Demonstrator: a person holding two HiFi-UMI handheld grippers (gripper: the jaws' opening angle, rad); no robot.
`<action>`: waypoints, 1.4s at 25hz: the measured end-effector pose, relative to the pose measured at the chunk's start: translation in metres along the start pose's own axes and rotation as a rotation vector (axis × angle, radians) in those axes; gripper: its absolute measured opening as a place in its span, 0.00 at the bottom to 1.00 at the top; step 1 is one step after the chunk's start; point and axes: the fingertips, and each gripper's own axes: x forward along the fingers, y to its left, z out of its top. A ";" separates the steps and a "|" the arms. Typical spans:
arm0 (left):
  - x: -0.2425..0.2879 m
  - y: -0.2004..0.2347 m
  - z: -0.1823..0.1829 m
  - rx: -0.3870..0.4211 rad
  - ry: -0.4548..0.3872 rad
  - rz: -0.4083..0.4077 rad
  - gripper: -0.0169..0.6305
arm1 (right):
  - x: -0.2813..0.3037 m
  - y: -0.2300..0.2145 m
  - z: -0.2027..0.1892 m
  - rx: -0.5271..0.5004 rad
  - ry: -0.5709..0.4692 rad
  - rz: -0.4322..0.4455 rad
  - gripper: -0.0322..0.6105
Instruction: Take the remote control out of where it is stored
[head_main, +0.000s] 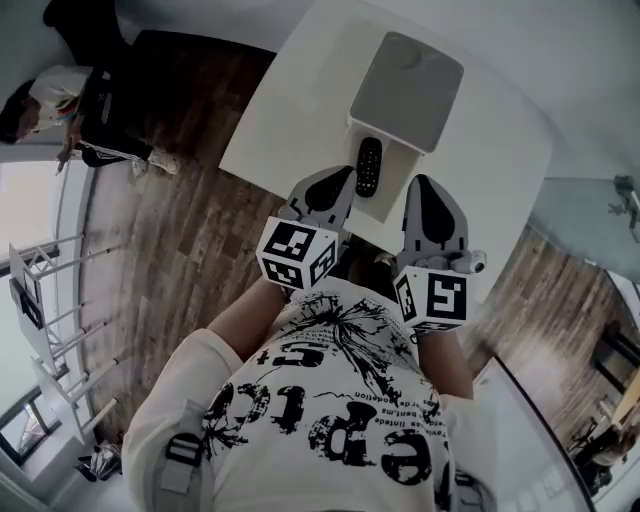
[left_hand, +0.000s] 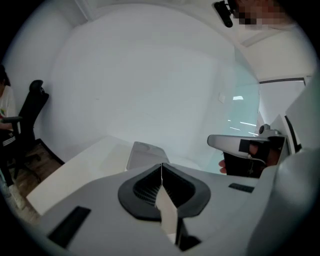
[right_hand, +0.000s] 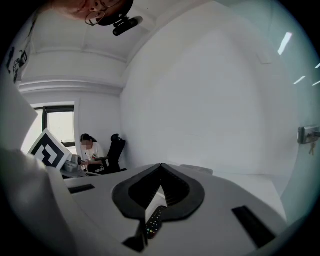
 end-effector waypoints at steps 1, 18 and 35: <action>0.005 0.002 -0.005 -0.020 0.013 0.004 0.04 | 0.002 -0.003 -0.005 0.002 0.015 -0.002 0.05; 0.091 0.007 -0.087 -0.077 0.302 0.191 0.39 | 0.060 -0.054 -0.045 0.055 0.142 0.178 0.05; 0.134 0.044 -0.144 -0.148 0.600 0.378 0.52 | 0.103 -0.094 -0.060 0.159 0.197 0.255 0.05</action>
